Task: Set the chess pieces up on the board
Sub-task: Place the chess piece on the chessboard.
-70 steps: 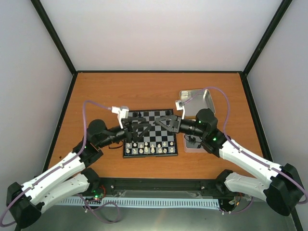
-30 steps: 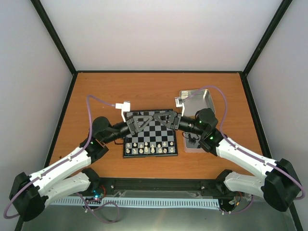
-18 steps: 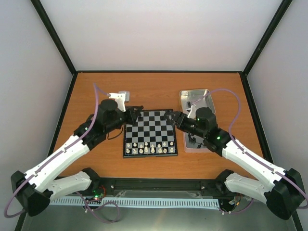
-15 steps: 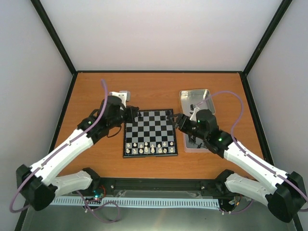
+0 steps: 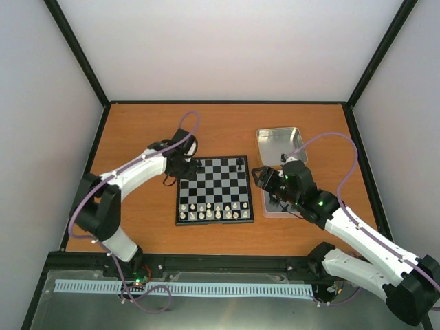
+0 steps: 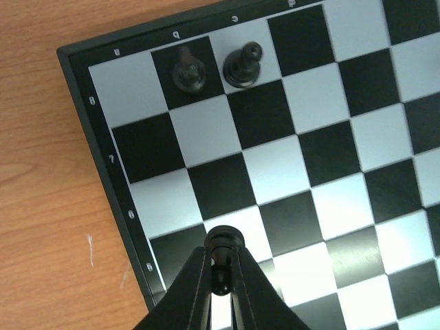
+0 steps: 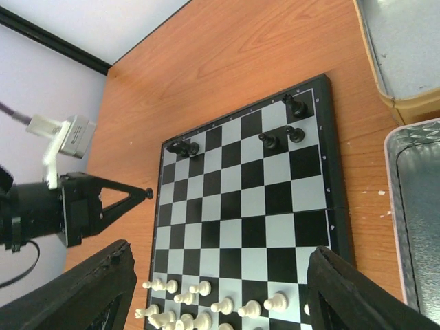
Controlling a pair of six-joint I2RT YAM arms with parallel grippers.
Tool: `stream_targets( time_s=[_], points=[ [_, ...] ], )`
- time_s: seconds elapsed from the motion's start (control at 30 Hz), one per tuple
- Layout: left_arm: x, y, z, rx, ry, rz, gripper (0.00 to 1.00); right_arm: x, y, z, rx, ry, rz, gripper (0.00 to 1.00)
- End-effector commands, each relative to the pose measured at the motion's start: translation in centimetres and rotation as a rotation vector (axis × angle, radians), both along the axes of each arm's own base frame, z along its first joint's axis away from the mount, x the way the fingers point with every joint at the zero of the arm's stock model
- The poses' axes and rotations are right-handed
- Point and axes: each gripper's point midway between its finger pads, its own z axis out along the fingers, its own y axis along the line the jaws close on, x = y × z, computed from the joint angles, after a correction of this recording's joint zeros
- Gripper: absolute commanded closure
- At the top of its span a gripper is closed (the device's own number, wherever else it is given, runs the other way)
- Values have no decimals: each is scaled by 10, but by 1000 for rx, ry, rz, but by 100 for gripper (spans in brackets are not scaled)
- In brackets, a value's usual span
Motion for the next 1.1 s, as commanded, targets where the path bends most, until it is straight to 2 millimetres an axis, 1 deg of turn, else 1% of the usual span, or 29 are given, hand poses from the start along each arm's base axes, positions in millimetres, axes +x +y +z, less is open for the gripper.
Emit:
stream_targets(
  time_s=[0.0,0.1,0.3,0.37,0.47,0.57,0.7,0.8,0.93,1.07],
  points=[
    [22,4,1,72,11,-21,99,1,-11,-6,-43,-8,-32,31],
    [32,4,-7,61,29,-13,99,0,-12,-6,-48,-11,-34,31],
    [45,18,-17,143,52,24,99,-1,-14,-5,-51,-26,-31,31],
    [46,19,-19,144,57,31,99,-2,-14,-6,-54,-25,-25,31],
    [46,16,-26,124,75,19,99,-2,-13,-8,-54,-19,-22,31],
    [47,20,-33,153,86,23,97,-2,-12,-9,-51,-16,-19,31],
    [51,26,-33,189,60,31,97,-3,-11,-13,-52,-10,-14,31],
    [53,31,-38,211,67,37,97,-3,-9,-16,-49,0,-6,31],
    [53,30,-45,205,82,28,96,-4,-5,-21,-43,18,7,31],
    [54,28,-44,193,73,23,92,-4,-5,-23,-37,26,8,31]
  ],
)
